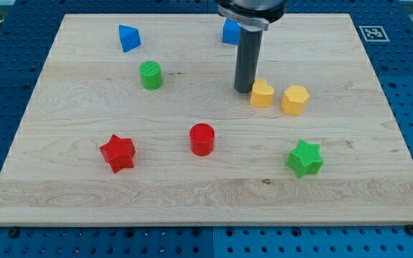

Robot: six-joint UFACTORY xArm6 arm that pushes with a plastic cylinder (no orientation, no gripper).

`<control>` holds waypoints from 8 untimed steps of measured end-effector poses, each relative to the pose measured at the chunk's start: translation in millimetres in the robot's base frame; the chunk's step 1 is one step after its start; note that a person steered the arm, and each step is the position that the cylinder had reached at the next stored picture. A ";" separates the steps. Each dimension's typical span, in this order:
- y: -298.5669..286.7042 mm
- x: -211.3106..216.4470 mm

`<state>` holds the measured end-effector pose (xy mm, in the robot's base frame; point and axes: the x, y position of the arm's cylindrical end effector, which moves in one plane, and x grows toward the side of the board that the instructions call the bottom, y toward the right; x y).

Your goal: Slide the yellow heart to the left of the yellow hexagon

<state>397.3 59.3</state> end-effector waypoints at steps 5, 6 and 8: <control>-23.7 -15.7; -33.6 -12.7; 7.4 -5.0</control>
<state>392.3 66.7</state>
